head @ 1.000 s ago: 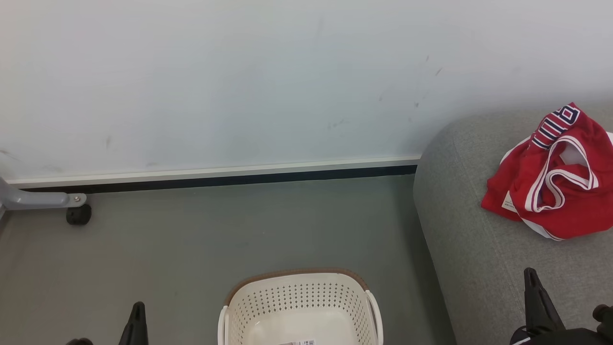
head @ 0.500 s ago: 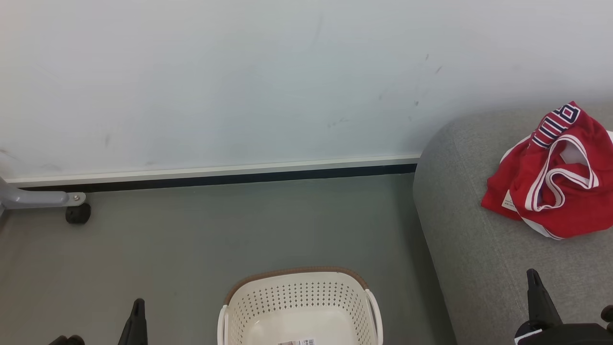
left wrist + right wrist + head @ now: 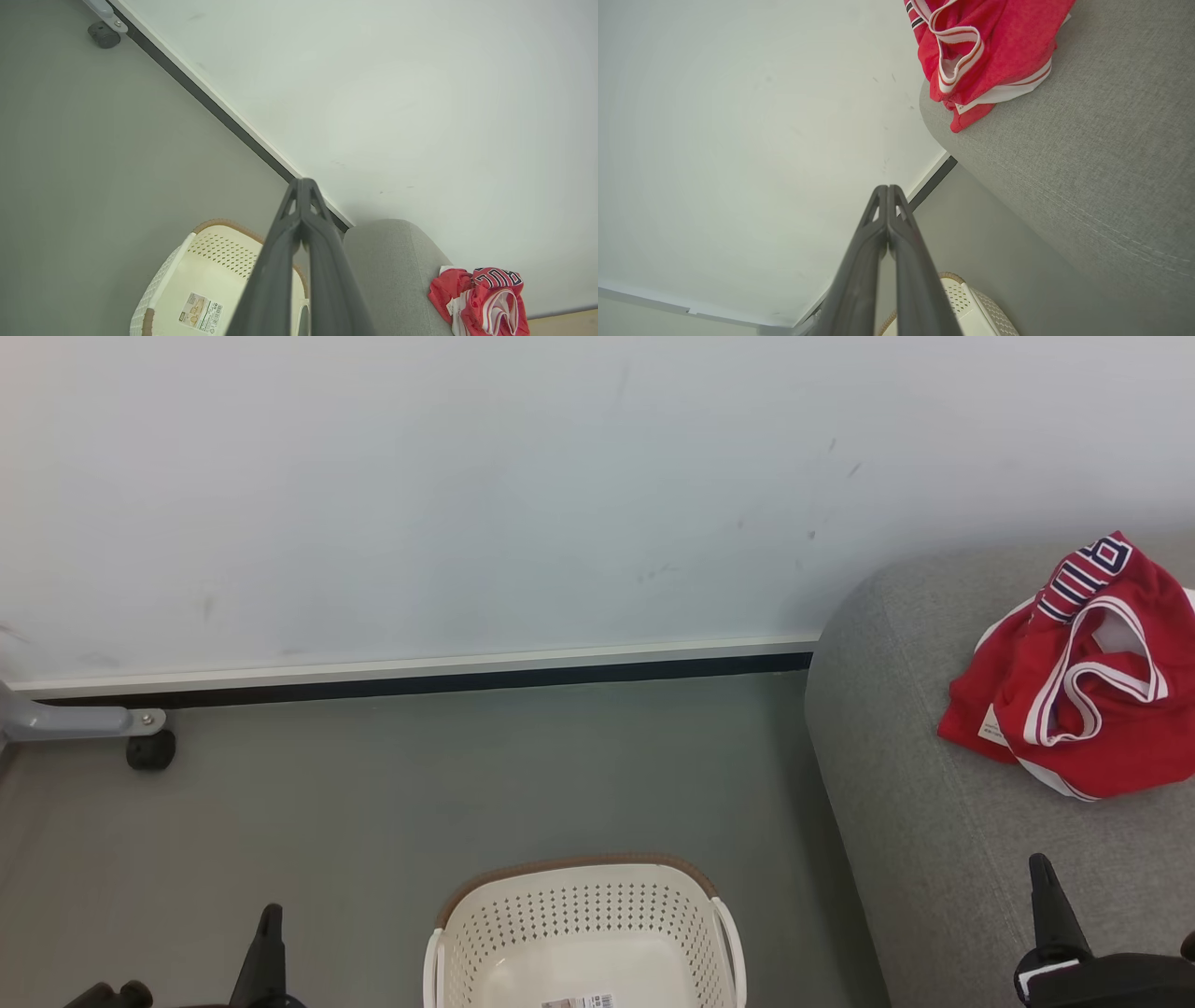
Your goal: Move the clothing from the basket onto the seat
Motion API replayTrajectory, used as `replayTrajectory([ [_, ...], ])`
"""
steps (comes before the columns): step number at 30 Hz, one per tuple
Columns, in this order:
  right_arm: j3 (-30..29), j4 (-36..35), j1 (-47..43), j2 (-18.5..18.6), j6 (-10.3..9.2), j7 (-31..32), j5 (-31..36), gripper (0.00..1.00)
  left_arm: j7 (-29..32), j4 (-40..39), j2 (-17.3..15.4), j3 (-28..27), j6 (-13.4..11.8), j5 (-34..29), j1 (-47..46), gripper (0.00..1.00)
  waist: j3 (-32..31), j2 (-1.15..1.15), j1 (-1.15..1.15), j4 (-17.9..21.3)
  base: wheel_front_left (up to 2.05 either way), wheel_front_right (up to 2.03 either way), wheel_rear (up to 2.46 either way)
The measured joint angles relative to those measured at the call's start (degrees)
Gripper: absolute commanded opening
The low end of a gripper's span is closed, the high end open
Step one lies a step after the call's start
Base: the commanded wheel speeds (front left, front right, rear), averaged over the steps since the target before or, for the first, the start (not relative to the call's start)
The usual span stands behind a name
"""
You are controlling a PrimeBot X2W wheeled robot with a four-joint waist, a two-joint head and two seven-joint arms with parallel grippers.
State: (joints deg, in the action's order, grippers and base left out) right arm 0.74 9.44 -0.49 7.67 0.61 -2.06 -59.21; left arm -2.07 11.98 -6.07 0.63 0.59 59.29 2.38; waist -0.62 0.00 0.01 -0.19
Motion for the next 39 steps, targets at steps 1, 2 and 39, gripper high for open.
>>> replayTrajectory([
  [1,-0.16,0.10,0.11,-0.11,0.14,0.05,-0.55,0.00,0.04,0.12,0.05,-0.10,0.02,1.01,-0.05,0.00,0.01,0.00,0.00,0.00,0.00,0.00,0.00],
  [2,-0.35,0.26,0.16,-0.21,0.24,0.24,-1.34,0.00,0.33,0.26,0.09,-0.23,0.45,1.60,-0.09,0.00,0.03,0.00,0.00,0.01,0.00,0.00,0.00],
  [39,-6.66,6.08,4.04,-4.15,4.97,6.79,-25.63,0.00,6.95,4.00,2.78,-4.63,5.04,25.73,-5.15,0.00,0.59,0.00,0.00,0.15,0.00,0.00,0.00],
])
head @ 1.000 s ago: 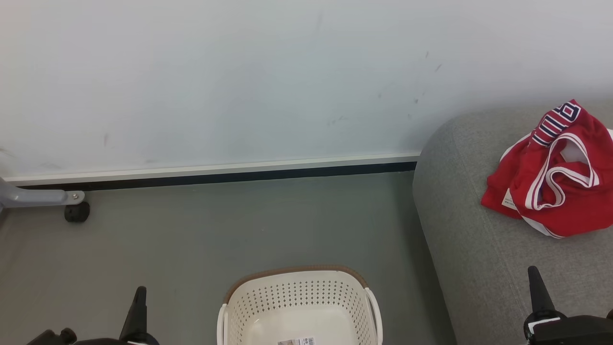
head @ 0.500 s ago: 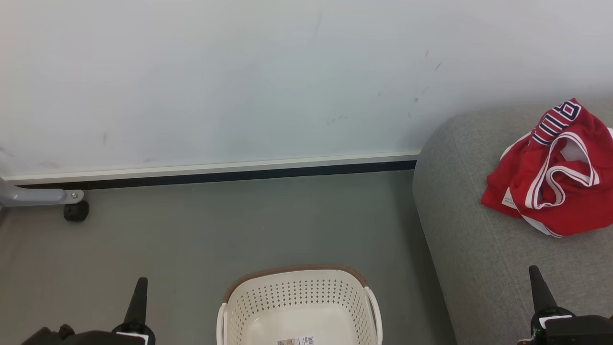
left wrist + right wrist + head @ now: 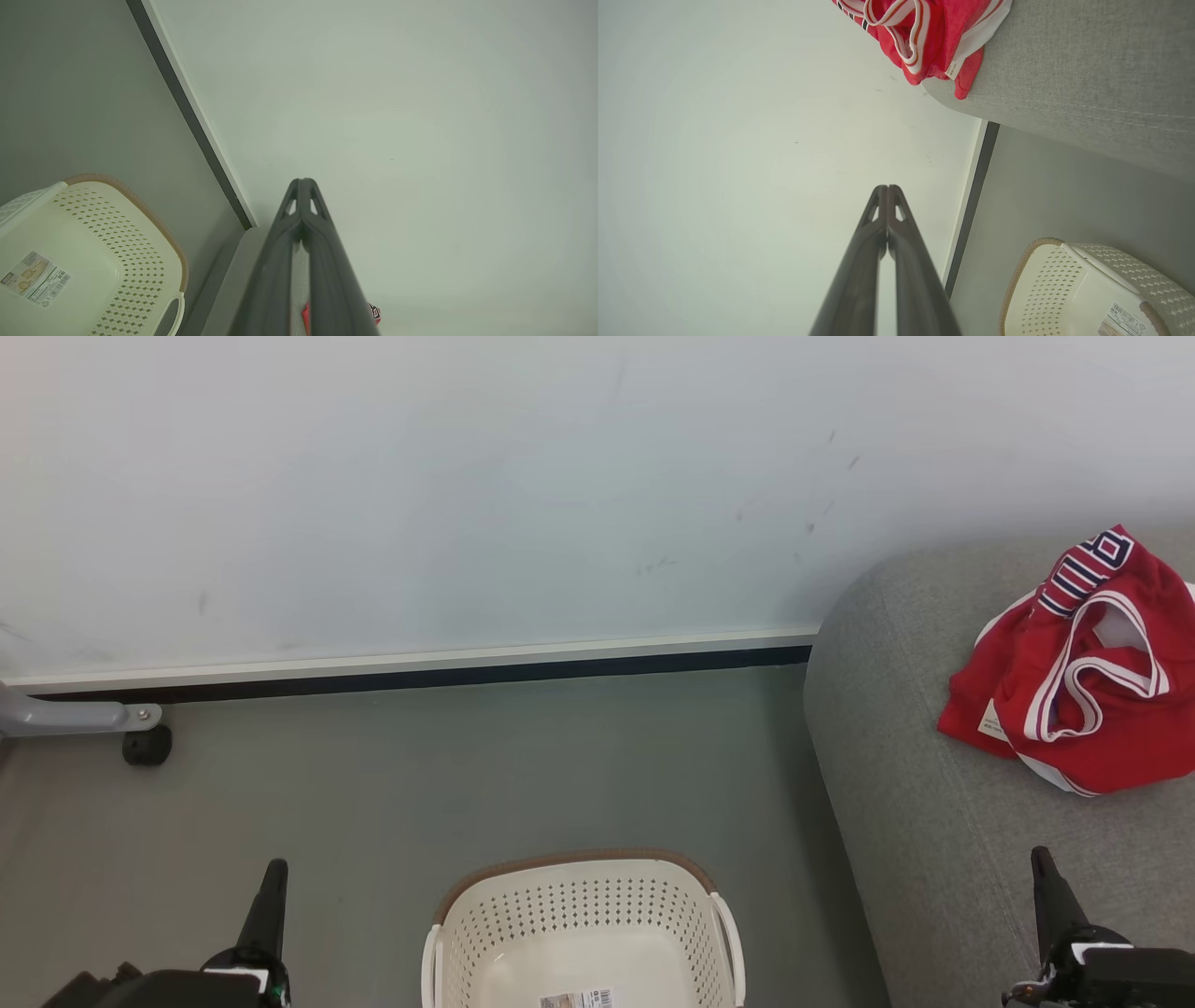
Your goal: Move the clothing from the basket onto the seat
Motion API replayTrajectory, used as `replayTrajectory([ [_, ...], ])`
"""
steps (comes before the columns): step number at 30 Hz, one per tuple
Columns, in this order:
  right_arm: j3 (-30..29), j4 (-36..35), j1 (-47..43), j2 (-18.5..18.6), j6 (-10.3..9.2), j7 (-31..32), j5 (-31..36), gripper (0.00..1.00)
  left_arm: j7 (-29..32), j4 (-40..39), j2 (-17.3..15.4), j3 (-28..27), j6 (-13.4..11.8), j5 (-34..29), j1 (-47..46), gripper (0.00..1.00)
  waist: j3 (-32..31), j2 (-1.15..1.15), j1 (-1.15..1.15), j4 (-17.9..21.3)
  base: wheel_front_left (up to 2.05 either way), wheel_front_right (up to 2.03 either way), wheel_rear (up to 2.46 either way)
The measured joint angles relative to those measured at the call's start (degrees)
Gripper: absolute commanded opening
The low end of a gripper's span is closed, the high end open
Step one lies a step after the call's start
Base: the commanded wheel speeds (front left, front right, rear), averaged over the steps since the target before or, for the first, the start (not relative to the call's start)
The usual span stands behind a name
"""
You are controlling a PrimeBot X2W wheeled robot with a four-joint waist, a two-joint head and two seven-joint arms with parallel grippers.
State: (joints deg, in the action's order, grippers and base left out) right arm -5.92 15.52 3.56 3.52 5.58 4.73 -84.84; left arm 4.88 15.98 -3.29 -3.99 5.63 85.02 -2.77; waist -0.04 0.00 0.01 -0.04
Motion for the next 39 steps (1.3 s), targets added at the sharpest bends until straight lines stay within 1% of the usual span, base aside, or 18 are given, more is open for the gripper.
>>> replayTrajectory([
  [8,-1.56,1.42,0.98,-0.85,1.07,1.37,-6.20,0.00,1.45,0.82,0.68,-1.10,1.09,5.54,-1.42,0.00,0.14,0.00,-0.01,0.04,0.00,0.00,0.00],
  [11,-1.71,1.57,1.39,-0.98,1.12,1.77,-6.58,0.00,1.63,0.87,0.82,-1.16,1.44,6.65,-1.82,0.00,0.14,0.00,-0.02,0.04,0.00,0.00,0.00],
  [39,-1.72,1.57,1.71,-1.00,1.25,1.76,-6.58,0.00,1.63,0.94,0.82,-1.21,1.44,6.68,-1.82,0.00,0.14,0.00,-0.01,0.04,0.00,0.00,0.00],
])
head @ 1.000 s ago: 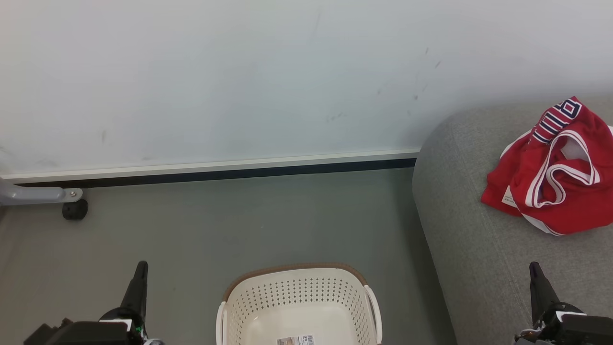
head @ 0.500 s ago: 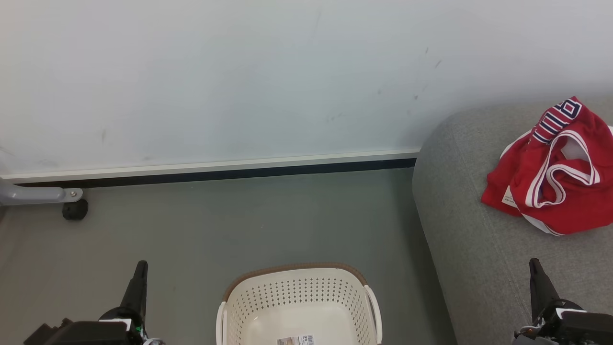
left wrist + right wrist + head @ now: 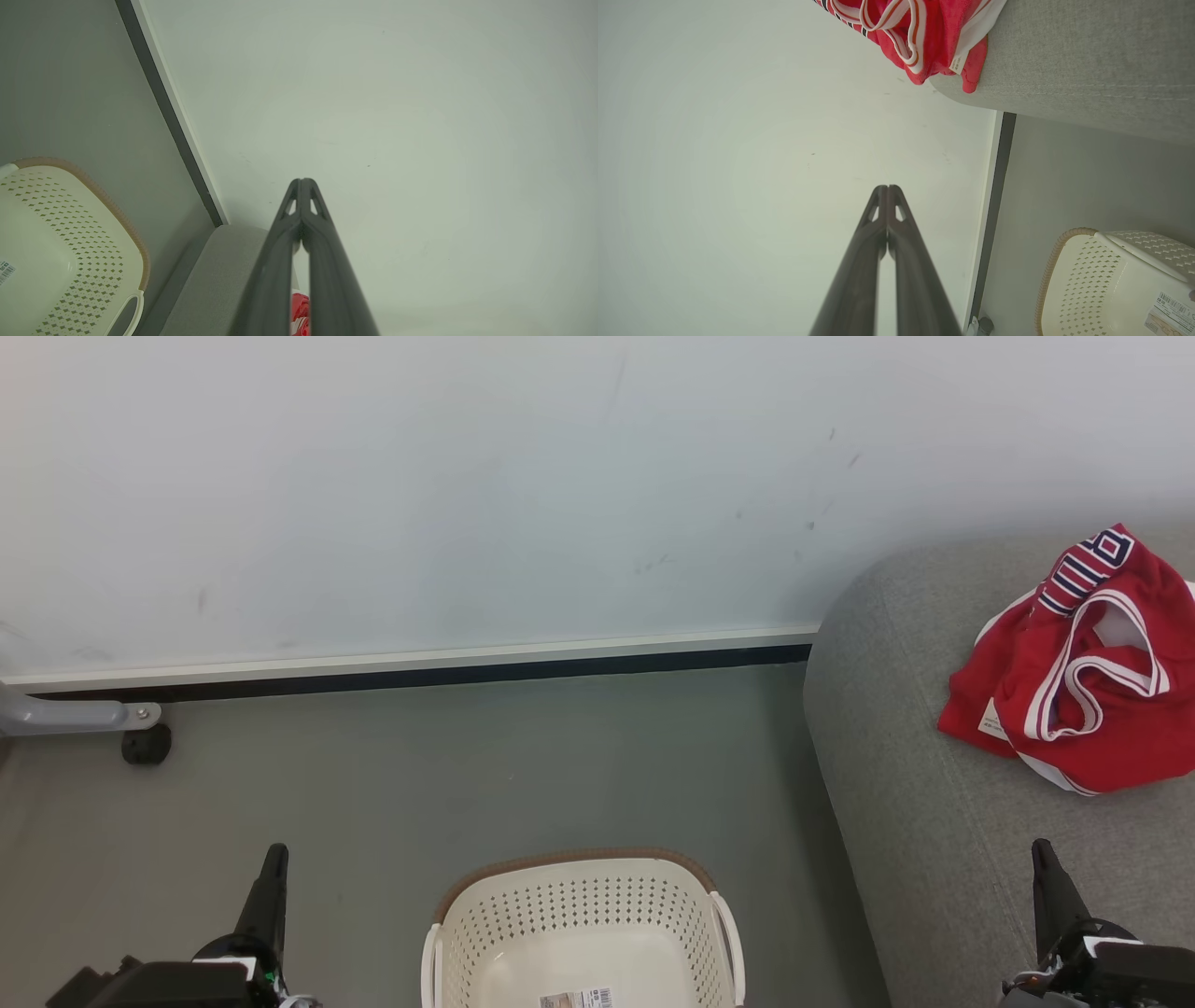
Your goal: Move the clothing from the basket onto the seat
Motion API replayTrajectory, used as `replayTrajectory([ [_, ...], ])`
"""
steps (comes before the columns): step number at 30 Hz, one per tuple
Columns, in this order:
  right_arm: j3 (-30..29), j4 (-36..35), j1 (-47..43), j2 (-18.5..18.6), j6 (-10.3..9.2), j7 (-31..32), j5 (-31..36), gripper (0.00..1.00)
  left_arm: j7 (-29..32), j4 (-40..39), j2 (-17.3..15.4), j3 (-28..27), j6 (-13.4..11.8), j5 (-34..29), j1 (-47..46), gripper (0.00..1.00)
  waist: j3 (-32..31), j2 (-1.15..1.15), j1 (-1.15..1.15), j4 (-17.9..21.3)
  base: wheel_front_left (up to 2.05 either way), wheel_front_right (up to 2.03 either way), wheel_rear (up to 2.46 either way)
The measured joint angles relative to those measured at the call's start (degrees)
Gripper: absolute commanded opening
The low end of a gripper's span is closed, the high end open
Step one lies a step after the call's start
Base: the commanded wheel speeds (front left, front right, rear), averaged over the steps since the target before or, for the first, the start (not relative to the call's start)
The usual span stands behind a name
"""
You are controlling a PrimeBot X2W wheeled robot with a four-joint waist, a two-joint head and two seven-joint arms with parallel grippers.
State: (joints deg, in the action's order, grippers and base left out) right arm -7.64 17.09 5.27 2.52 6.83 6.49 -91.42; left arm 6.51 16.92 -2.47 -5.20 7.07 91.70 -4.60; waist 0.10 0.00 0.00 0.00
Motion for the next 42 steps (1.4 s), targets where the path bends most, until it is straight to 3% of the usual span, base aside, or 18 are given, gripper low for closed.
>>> replayTrajectory([
  [42,0.01,0.01,0.00,-0.01,0.01,0.00,-0.01,0.00,0.00,0.02,0.01,0.01,0.00,0.00,0.00,0.00,0.00,0.00,0.00,0.00,0.00,0.00,0.00],
])
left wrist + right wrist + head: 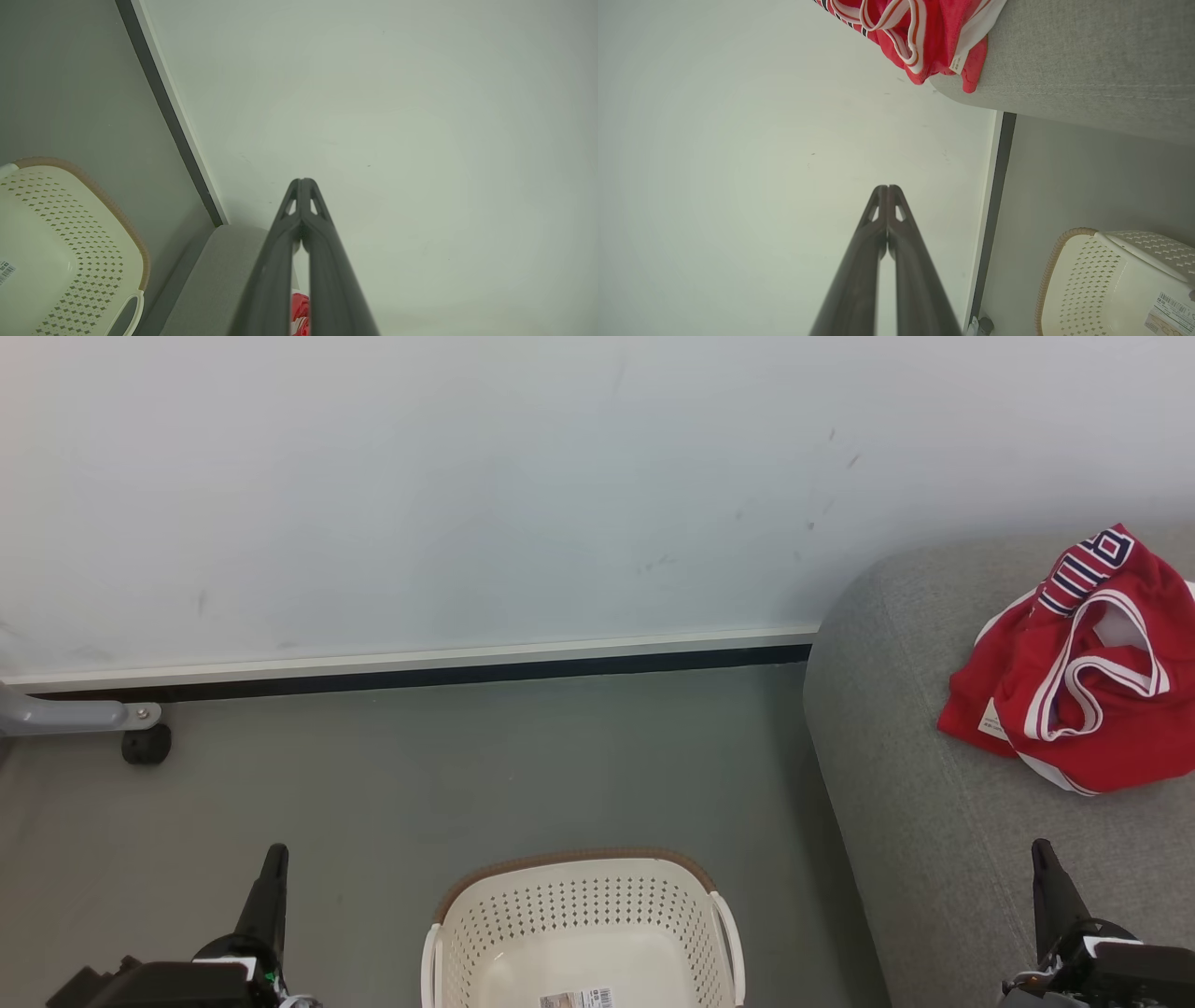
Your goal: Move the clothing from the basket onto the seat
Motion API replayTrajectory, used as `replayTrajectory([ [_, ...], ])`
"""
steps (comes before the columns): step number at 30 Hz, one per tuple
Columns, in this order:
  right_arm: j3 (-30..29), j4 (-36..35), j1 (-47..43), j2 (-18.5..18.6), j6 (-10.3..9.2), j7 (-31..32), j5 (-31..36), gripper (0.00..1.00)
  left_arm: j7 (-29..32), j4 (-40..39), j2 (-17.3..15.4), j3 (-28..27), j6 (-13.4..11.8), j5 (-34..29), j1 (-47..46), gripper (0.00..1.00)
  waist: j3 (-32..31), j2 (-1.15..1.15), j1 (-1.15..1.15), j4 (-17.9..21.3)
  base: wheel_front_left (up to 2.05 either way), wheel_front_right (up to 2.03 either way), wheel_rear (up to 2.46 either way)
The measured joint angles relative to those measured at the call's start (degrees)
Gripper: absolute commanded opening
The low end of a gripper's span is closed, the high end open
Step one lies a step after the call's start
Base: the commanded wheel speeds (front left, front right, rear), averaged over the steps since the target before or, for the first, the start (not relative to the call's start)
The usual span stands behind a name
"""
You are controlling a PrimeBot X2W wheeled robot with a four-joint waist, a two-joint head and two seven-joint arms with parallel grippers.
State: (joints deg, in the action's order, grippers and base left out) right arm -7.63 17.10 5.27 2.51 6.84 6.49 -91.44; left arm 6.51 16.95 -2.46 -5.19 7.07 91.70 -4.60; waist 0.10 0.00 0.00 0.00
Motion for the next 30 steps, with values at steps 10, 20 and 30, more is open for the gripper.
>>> replayTrajectory([
  [10,0.00,0.00,0.00,0.00,0.05,0.00,0.00,0.00,0.00,0.00,0.00,0.00,0.00,0.00,0.00,0.00,0.00,0.00,0.00,0.00,0.00,0.00,0.00],
  [20,0.00,0.00,0.00,0.00,0.05,0.00,0.00,0.00,0.00,0.00,0.00,0.00,0.00,0.00,0.00,0.00,0.00,0.00,0.00,0.00,0.00,0.00,0.00],
  [30,0.00,0.00,0.00,0.00,0.05,0.00,0.00,0.00,0.00,0.00,0.00,0.00,0.00,0.00,0.00,0.00,0.00,0.00,0.00,0.00,0.00,0.00,0.00],
])
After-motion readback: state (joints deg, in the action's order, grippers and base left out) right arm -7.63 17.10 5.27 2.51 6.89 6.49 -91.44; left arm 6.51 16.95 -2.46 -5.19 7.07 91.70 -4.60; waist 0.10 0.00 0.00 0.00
